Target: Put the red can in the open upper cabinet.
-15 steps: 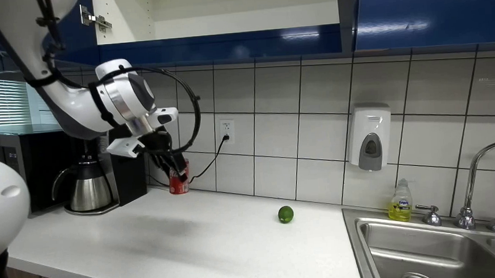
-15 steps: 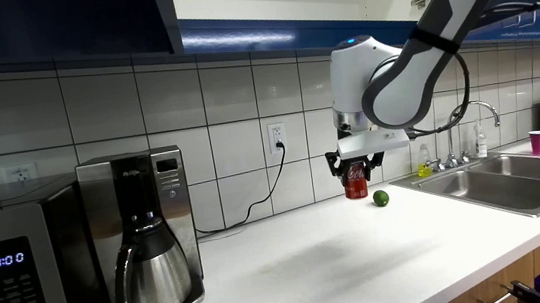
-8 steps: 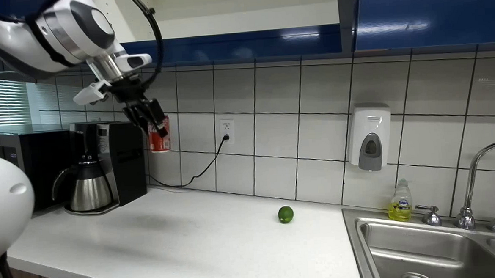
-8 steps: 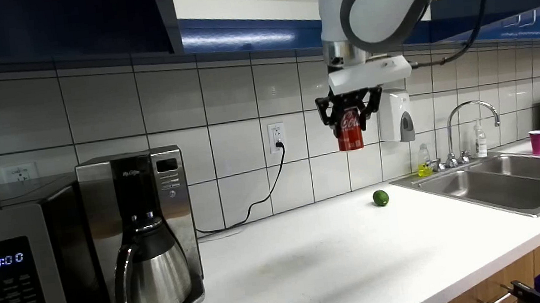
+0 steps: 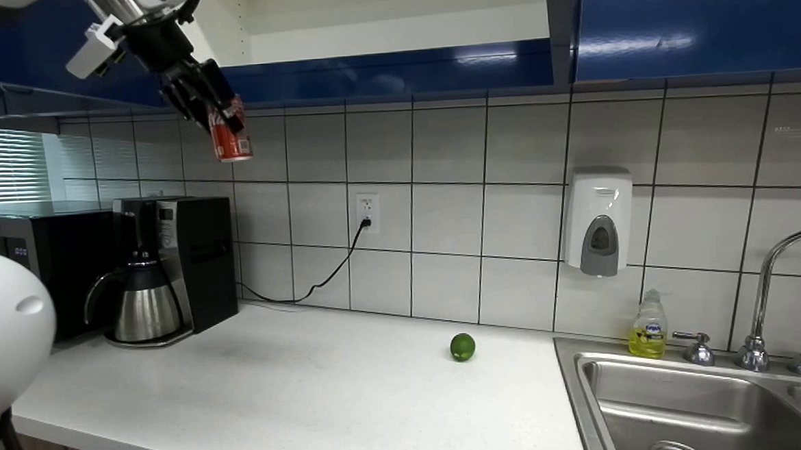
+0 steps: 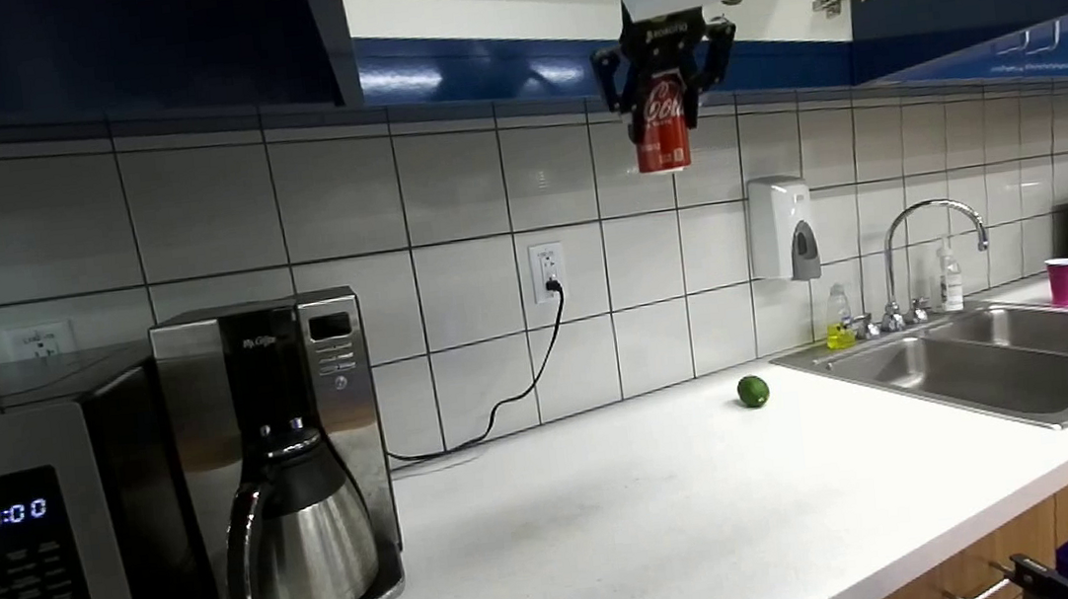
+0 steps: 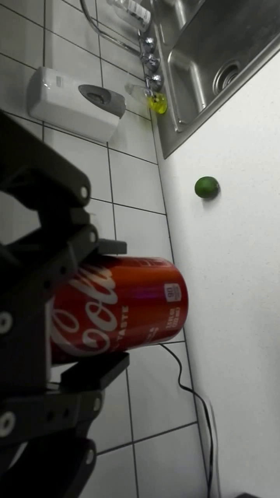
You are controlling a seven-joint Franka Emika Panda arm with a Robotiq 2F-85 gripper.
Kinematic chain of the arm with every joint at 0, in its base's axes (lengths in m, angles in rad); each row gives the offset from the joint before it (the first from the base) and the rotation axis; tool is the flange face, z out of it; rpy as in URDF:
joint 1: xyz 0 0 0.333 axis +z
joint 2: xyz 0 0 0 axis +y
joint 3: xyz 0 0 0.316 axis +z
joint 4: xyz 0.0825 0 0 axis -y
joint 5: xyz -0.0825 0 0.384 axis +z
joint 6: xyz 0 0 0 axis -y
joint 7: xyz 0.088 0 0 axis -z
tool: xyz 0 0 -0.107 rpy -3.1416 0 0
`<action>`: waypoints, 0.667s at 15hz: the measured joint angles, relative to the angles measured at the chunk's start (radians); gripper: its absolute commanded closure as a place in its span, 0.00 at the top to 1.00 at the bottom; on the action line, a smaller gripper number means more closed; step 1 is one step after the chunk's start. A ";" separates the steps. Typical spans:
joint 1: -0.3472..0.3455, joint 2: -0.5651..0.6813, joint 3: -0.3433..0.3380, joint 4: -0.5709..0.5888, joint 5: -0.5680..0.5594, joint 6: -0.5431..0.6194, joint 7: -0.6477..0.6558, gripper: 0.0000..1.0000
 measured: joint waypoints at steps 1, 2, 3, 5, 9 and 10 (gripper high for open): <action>-0.002 0.000 0.005 0.031 0.000 -0.015 -0.004 0.39; -0.004 0.000 0.009 0.059 0.000 -0.027 -0.008 0.39; -0.007 0.001 0.012 0.086 0.000 -0.039 -0.012 0.39; -0.015 0.002 0.019 0.141 -0.001 -0.066 -0.020 0.39; -0.040 0.009 0.031 0.248 -0.002 -0.109 -0.035 0.39; -0.047 0.014 0.032 0.277 -0.003 -0.120 -0.039 0.39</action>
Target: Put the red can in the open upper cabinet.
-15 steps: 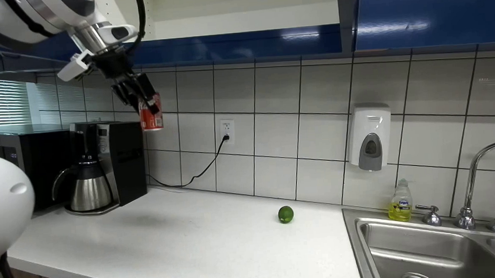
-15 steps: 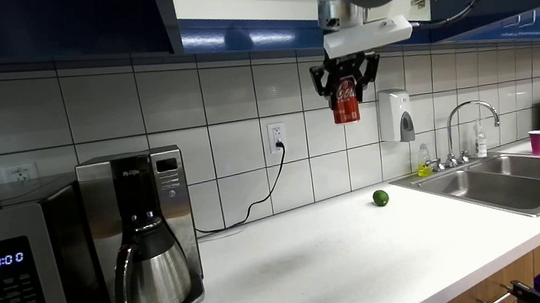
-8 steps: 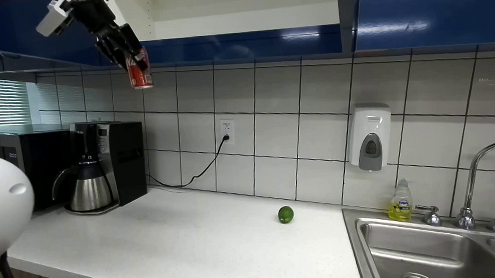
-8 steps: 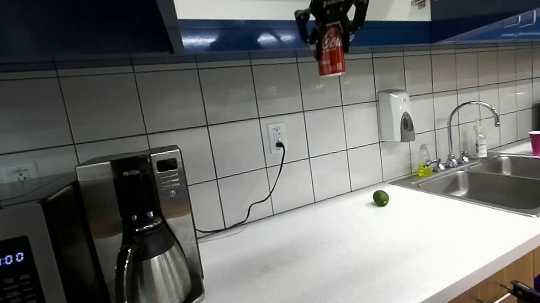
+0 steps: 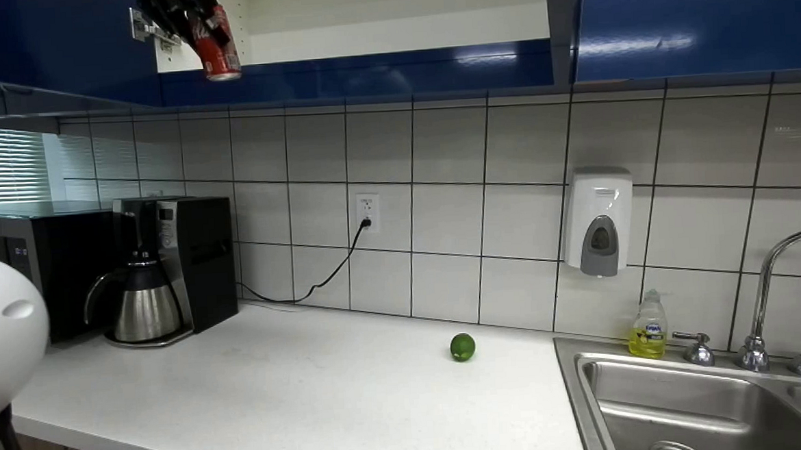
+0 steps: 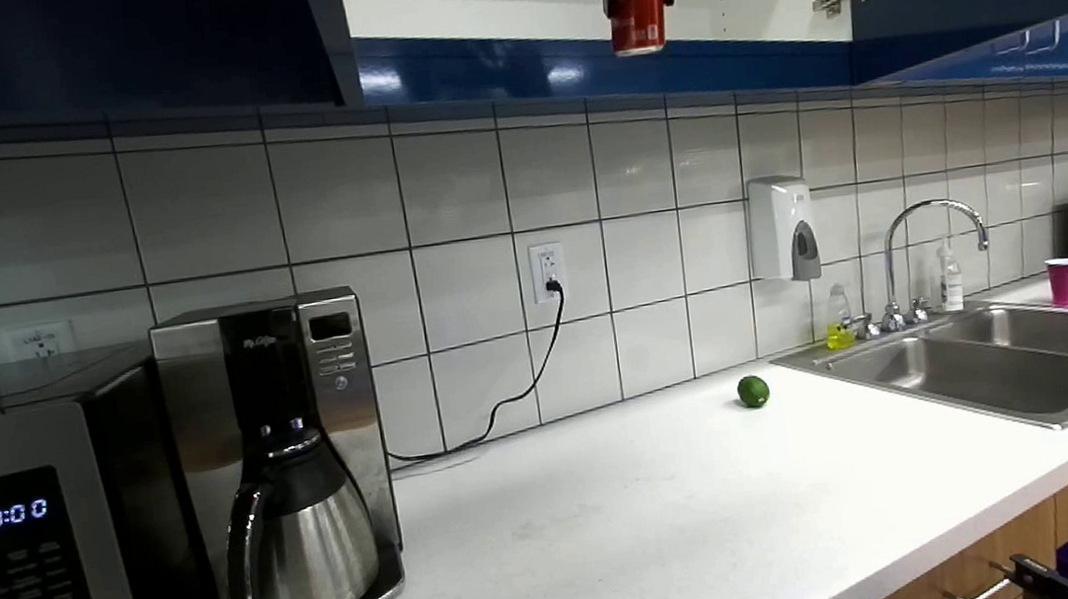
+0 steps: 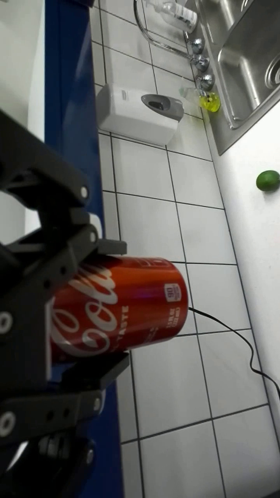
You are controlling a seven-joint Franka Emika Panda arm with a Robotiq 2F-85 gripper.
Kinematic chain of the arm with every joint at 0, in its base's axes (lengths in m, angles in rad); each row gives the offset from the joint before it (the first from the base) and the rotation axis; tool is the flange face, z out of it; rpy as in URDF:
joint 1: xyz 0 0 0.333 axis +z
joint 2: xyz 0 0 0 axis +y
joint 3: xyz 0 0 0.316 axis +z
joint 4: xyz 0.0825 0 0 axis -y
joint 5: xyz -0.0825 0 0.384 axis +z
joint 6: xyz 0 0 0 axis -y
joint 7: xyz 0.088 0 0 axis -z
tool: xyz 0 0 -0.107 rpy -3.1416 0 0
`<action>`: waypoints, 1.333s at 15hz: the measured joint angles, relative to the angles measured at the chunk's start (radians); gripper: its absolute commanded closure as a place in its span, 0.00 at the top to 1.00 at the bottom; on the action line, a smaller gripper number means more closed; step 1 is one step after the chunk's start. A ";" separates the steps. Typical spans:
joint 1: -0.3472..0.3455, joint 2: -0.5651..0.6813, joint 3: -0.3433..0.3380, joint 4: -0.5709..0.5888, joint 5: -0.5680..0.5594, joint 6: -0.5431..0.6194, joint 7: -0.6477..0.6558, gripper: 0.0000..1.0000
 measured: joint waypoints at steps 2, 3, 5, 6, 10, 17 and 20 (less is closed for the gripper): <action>-0.017 0.014 0.002 0.062 -0.005 -0.023 -0.008 0.39; -0.025 0.025 0.003 0.092 -0.005 -0.032 -0.014 0.39; -0.043 0.054 0.003 0.155 -0.009 -0.052 -0.025 0.39; -0.052 0.072 0.003 0.186 -0.014 -0.059 -0.028 0.39; -0.083 0.167 0.003 0.310 -0.040 -0.083 -0.035 0.39; -0.090 0.350 0.004 0.529 -0.118 -0.143 -0.035 0.39; -0.090 0.420 0.003 0.609 -0.138 -0.161 -0.035 0.39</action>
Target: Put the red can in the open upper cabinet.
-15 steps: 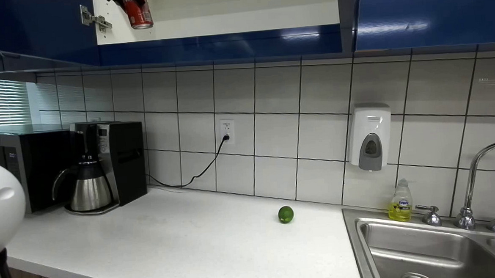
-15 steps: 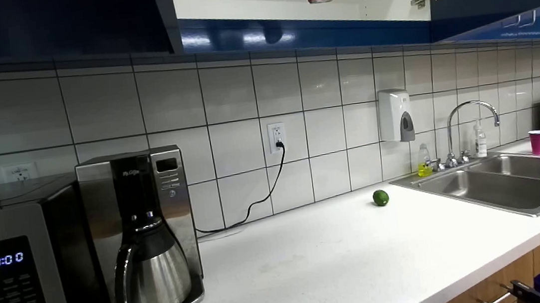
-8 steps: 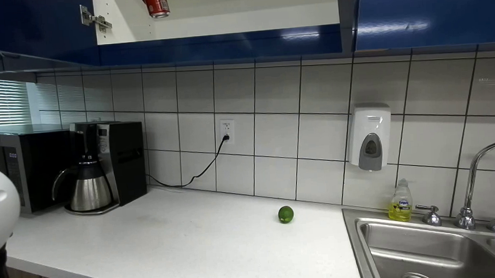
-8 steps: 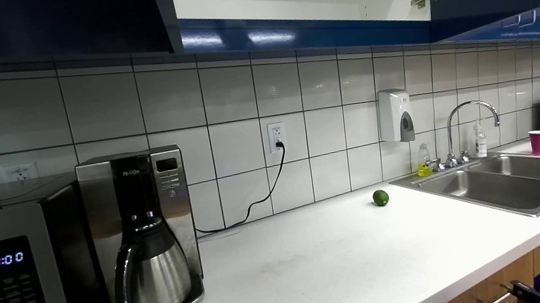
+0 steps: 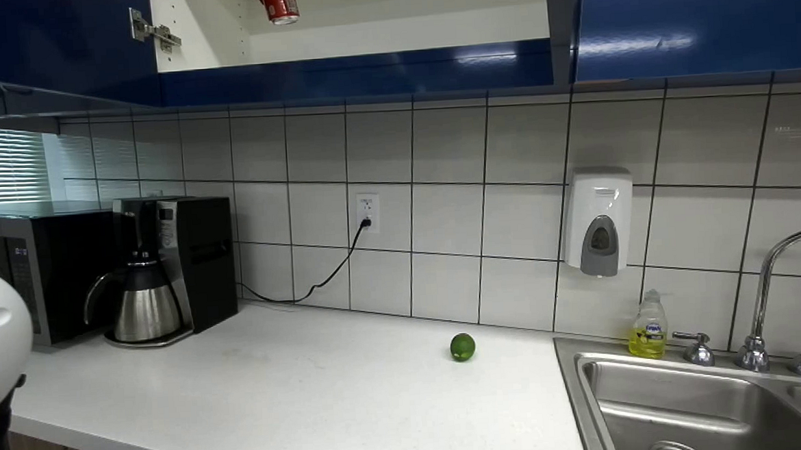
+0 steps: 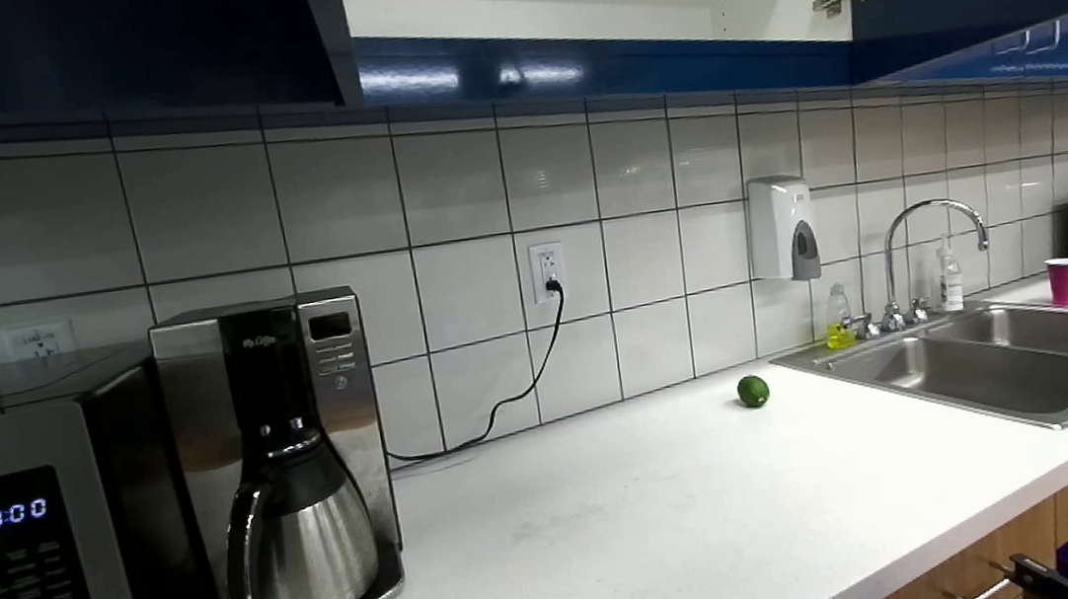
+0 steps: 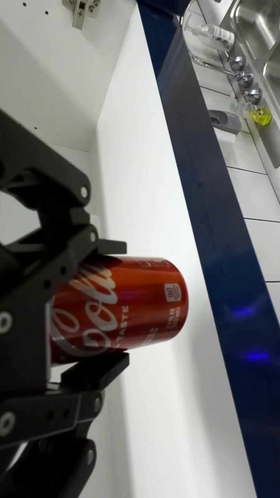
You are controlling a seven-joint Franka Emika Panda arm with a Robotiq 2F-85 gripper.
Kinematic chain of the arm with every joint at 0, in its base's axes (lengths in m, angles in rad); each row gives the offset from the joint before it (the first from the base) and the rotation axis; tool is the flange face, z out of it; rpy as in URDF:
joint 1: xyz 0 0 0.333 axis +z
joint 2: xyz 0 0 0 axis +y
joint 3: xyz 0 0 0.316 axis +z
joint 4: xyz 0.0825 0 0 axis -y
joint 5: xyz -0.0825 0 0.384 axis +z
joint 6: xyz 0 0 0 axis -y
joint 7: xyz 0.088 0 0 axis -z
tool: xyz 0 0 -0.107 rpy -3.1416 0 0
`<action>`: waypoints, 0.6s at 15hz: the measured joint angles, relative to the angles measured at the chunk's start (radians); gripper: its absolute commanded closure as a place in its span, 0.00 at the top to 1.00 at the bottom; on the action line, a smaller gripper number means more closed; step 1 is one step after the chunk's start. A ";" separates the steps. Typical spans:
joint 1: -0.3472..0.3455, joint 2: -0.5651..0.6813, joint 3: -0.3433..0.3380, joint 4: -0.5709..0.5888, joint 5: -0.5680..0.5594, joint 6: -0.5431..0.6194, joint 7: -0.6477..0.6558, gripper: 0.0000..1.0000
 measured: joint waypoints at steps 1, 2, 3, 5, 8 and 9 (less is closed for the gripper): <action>0.001 0.021 -0.002 0.022 -0.002 -0.005 0.000 0.39; 0.002 0.040 -0.005 0.042 -0.002 -0.010 0.000 0.39; 0.003 0.058 -0.009 0.060 -0.003 -0.013 0.000 0.39; 0.008 0.092 -0.022 0.091 -0.003 -0.017 0.000 0.39; 0.019 0.134 -0.045 0.121 -0.003 -0.018 0.000 0.39; 0.024 0.146 -0.054 0.127 -0.003 -0.018 0.000 0.39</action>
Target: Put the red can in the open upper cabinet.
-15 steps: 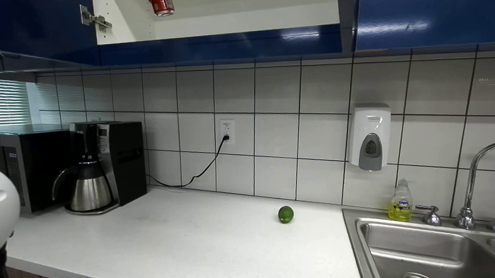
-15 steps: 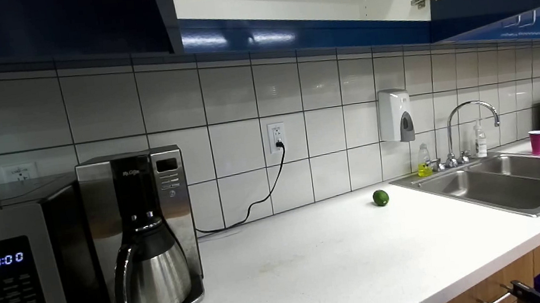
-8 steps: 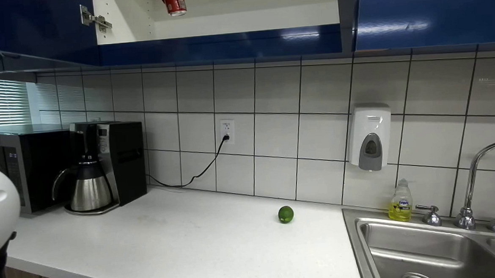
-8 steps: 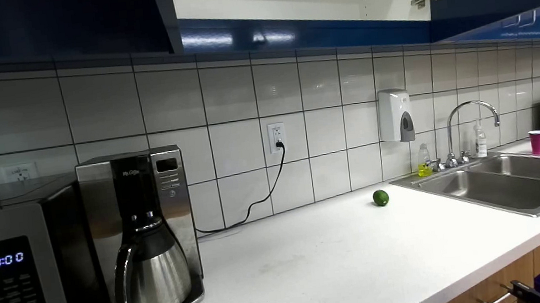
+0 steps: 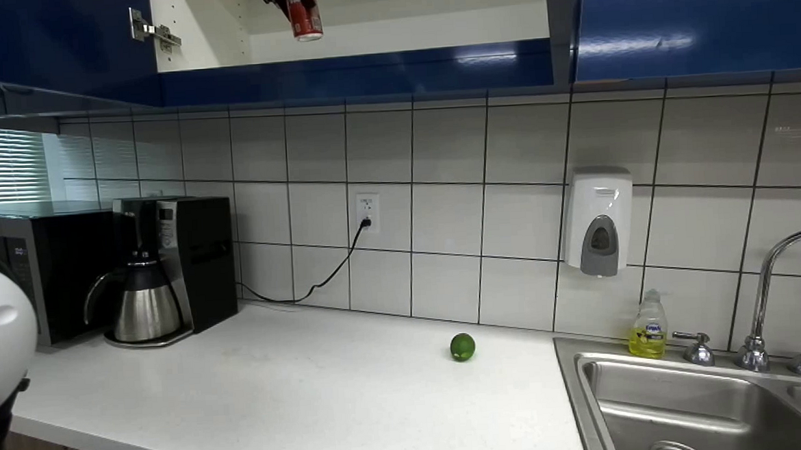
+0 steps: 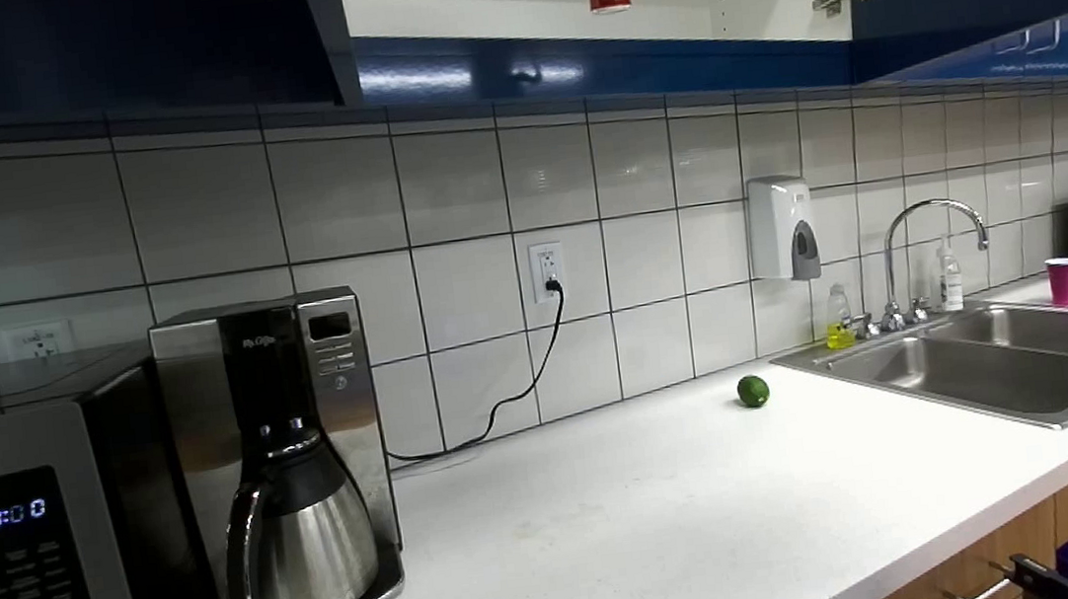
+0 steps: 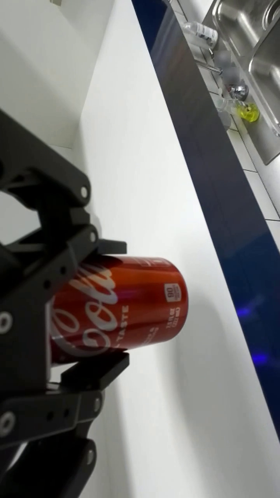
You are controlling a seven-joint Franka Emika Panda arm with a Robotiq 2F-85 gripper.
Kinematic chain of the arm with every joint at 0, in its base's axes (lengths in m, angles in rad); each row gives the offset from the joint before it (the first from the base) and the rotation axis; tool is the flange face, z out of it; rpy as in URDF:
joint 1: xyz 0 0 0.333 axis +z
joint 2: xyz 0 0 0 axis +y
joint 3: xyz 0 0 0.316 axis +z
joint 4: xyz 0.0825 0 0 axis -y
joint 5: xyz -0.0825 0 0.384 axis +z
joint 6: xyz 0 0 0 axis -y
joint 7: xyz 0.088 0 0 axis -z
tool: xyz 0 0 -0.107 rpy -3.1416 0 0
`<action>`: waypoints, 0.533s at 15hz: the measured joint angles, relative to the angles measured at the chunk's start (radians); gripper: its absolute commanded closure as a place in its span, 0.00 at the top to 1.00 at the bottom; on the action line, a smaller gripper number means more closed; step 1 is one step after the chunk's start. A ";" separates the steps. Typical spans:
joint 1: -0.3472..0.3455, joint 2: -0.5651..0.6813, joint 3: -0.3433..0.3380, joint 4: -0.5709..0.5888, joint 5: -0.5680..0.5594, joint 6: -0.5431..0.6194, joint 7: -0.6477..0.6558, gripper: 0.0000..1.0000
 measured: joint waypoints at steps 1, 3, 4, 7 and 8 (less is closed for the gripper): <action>0.001 0.012 -0.005 0.005 0.001 0.000 0.000 0.39; 0.000 0.033 -0.008 0.008 0.002 0.000 0.001 0.39; 0.000 0.043 -0.009 0.008 0.002 0.000 0.001 0.39; 0.000 0.069 -0.011 0.009 0.002 0.001 0.002 0.39; 0.000 0.076 -0.013 0.014 0.002 0.005 0.002 0.39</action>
